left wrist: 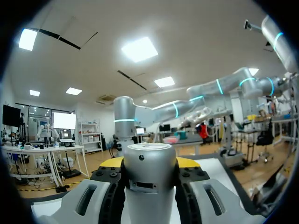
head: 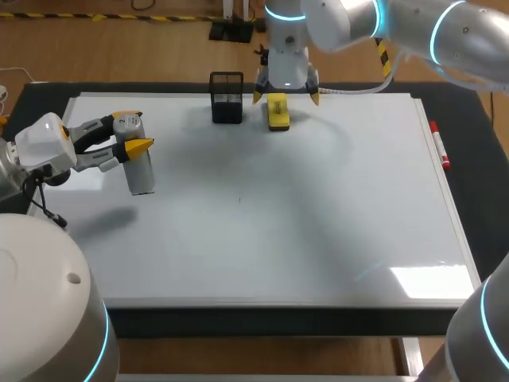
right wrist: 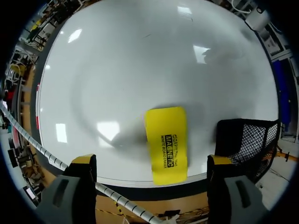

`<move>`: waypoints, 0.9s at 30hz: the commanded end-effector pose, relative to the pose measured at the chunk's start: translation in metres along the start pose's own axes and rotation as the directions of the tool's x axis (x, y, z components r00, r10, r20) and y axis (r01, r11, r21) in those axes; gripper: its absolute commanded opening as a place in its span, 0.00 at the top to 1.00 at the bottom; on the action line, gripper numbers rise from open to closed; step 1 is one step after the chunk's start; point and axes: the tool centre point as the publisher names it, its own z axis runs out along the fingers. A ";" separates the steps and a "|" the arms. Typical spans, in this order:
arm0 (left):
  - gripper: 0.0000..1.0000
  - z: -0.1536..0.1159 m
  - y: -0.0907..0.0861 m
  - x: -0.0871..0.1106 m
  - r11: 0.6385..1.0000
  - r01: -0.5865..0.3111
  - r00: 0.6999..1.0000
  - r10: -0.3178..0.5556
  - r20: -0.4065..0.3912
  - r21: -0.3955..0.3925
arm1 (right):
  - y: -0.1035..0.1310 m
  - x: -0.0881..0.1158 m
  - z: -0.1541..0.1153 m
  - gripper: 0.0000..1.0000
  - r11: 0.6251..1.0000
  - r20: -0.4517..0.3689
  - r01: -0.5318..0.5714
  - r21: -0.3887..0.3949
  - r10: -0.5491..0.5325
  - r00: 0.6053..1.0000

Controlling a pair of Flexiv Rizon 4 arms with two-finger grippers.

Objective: Pick up the inspection probe, press it on each red-marked spot on the whiteboard one by one, put down the probe, pick up the eraser, and wipe off all the red marks.

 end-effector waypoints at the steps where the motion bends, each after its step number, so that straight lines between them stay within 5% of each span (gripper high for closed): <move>1: 1.00 0.000 -0.001 0.000 1.000 -0.001 1.000 0.001 0.001 0.000 | 0.007 0.020 -0.019 0.00 0.998 0.033 -0.062 0.007 0.062 0.998; 10: 1.00 0.000 -0.001 0.000 1.000 -0.001 1.000 0.001 0.001 0.000 | 0.003 0.041 -0.042 0.00 0.943 0.147 -0.329 -0.053 0.333 0.931; 16: 1.00 0.000 -0.001 0.000 1.000 -0.001 1.000 0.001 0.001 0.000 | 0.001 0.048 -0.060 0.00 0.876 0.244 -0.450 -0.176 0.482 0.842; 27: 1.00 0.000 -0.001 0.000 1.000 -0.001 1.000 0.001 0.001 0.000 | 0.004 0.058 -0.091 0.00 0.775 0.331 -0.580 -0.251 0.632 0.701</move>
